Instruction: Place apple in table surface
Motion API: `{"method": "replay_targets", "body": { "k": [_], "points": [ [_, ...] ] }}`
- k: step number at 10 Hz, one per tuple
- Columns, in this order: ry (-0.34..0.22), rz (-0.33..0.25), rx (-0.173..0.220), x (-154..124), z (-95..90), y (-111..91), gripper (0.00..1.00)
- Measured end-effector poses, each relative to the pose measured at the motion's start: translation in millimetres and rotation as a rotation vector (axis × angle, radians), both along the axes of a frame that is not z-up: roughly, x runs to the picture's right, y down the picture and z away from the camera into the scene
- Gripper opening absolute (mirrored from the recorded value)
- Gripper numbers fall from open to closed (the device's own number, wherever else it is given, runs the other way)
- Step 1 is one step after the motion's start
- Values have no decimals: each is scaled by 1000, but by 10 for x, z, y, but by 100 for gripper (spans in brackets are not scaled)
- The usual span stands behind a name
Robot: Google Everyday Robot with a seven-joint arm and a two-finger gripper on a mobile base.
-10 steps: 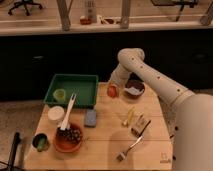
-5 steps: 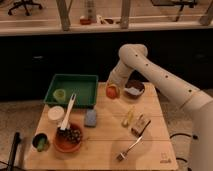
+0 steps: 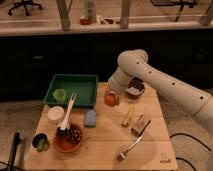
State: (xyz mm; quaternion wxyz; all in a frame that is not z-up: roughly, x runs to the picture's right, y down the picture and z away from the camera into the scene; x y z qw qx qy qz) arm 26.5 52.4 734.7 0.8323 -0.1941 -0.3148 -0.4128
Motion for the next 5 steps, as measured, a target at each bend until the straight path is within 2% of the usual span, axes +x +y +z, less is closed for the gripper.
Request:
{"method": "replay_targets", "body": {
  "k": [2, 5],
  "points": [
    [21, 0, 9, -44, 56, 198, 0],
    [50, 10, 4, -103, 245, 499, 0]
  ]
}}
